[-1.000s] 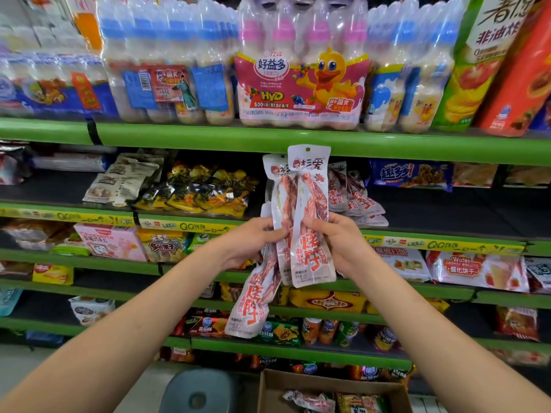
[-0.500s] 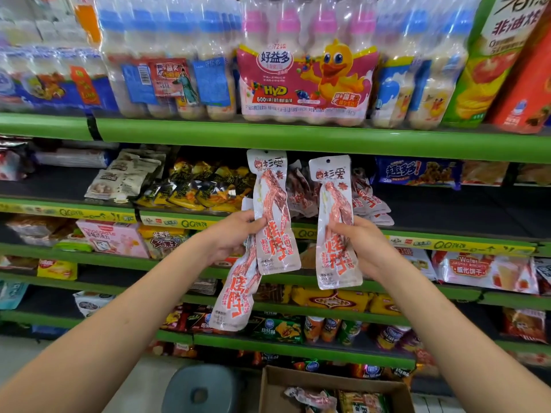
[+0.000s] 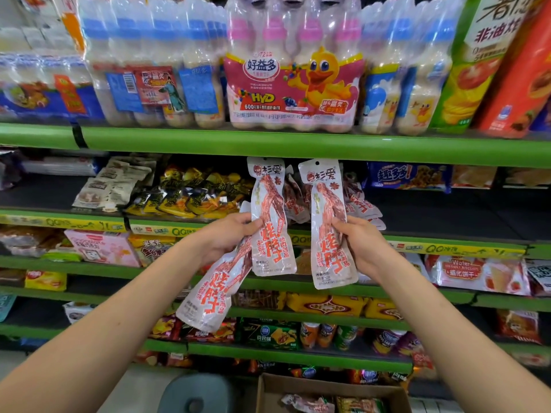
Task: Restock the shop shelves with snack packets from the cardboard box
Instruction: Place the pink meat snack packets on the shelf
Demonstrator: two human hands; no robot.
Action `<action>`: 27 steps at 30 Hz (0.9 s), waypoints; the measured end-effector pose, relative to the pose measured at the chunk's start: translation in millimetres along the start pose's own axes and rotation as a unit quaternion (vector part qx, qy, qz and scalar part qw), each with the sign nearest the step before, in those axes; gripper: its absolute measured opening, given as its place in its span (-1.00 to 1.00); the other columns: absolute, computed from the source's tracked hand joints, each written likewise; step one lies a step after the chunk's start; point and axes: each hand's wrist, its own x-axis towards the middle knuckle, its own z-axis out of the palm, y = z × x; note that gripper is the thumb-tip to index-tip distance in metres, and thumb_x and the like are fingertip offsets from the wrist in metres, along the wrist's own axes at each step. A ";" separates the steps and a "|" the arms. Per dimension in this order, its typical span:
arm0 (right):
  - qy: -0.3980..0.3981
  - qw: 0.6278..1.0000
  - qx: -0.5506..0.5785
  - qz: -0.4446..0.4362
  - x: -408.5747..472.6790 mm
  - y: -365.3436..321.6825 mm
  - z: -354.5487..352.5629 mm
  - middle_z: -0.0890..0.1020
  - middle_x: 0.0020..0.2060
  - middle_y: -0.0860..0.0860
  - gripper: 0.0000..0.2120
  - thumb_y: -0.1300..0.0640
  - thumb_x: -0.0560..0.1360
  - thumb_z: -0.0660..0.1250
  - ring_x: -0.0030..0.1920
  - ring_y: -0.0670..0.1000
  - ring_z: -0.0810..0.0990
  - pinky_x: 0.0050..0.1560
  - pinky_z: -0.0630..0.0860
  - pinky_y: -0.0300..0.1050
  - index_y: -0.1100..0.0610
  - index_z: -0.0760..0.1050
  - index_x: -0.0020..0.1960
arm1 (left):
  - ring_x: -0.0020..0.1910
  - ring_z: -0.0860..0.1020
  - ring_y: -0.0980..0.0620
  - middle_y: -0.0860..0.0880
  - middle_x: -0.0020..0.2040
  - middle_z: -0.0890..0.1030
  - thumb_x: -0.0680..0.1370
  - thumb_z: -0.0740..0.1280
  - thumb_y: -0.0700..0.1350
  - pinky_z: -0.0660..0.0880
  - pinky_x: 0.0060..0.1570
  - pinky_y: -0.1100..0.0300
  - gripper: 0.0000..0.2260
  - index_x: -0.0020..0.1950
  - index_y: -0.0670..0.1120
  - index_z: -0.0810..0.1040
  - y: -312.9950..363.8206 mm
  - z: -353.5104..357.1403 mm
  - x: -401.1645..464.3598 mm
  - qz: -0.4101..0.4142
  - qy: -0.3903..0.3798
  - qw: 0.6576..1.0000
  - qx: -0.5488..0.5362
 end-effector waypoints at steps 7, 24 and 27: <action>0.060 0.997 -0.048 0.023 2.0 -7.6 -20.9 0.74 -0.25 0.10 -0.84 0.10 0.61 0.27 -0.30 0.07 0.73 -0.32 0.60 -0.10 0.17 0.56 0.05 | 0.07 0.68 0.04 0.00 0.05 0.73 0.65 0.24 0.01 0.54 0.08 0.14 -0.76 0.19 -0.06 0.61 14.0 -3.6 5.1 -0.015 -0.012 0.998 0.056; 0.186 0.981 0.003 -0.061 48.3 -63.3 -71.1 0.58 -0.24 0.22 -0.91 0.42 0.46 0.27 -0.36 0.11 0.61 -0.32 0.55 -0.07 0.27 0.49 -0.12 | 0.03 0.60 -0.09 -0.13 0.16 0.65 0.61 0.32 -0.07 0.50 0.15 0.02 -0.73 0.27 -0.15 0.54 103.2 -6.5 61.2 -0.118 -0.028 0.982 0.145; 0.214 0.974 -0.031 -0.071 68.4 -63.3 -76.2 0.60 -0.05 0.22 -0.82 0.39 0.47 0.31 -0.07 0.15 0.63 -0.11 0.57 0.01 0.22 0.48 0.04 | -0.06 0.65 0.10 0.00 0.27 0.59 0.60 0.32 0.00 0.55 -0.06 0.27 -0.61 0.41 -0.02 0.41 106.0 0.4 68.7 -0.109 -0.002 0.975 0.192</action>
